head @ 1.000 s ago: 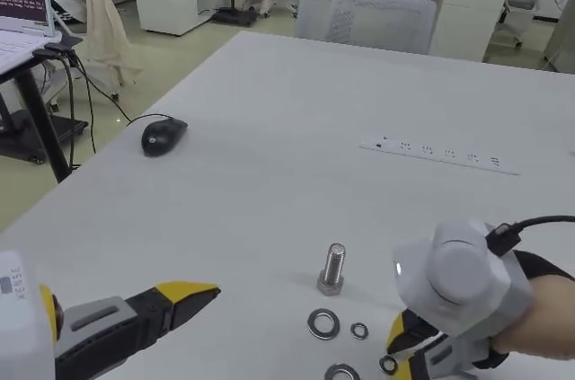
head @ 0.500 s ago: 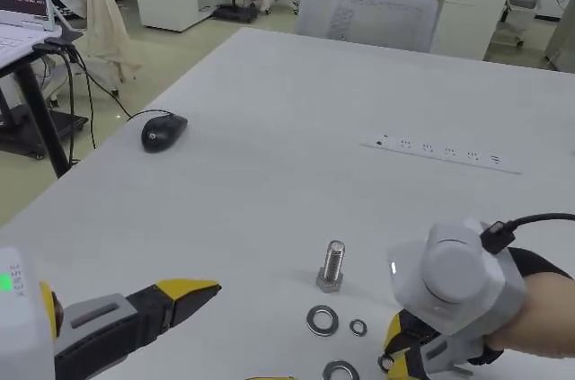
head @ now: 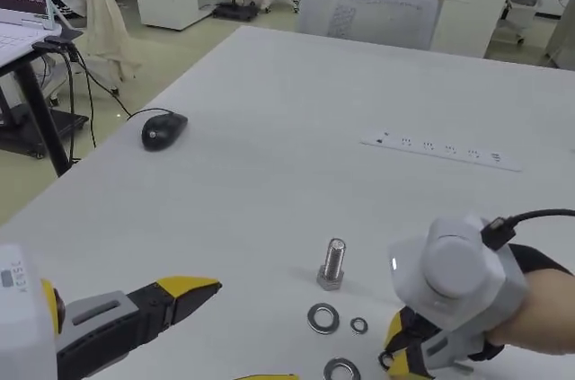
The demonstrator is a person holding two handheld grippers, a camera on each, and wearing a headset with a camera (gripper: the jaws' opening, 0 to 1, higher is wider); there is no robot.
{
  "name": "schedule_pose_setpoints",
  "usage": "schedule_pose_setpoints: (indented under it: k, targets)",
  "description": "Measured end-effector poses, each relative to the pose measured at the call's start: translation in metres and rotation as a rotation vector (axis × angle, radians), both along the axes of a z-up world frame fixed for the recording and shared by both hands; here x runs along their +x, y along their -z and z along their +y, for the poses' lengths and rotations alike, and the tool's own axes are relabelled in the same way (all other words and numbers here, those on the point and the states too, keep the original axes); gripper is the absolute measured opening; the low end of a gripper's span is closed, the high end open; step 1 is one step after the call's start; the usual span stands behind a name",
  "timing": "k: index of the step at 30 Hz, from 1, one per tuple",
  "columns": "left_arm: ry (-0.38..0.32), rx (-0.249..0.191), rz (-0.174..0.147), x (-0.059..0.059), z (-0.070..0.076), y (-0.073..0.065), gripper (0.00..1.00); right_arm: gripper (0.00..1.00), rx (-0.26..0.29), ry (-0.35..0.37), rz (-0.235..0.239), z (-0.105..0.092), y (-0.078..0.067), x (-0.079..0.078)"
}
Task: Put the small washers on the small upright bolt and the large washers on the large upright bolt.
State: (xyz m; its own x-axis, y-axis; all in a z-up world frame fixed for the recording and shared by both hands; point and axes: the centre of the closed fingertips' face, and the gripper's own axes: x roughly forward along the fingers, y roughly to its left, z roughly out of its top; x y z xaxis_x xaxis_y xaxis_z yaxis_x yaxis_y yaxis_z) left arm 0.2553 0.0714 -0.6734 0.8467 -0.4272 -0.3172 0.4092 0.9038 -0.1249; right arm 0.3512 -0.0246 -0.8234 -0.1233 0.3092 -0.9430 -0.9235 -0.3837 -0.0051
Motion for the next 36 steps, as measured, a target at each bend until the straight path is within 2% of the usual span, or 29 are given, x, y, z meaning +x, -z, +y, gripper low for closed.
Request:
schedule_pose_setpoints:
  k: [16,36]
  targets:
    - [0.015,0.0,0.006,0.001,-0.004,0.003,0.54,0.13,0.022,0.064,-0.02,-0.019,-0.017,0.017]
    - [0.023,0.007,0.002,0.003,-0.005,0.0,0.54,0.13,0.04,0.152,-0.069,-0.038,-0.039,0.052]
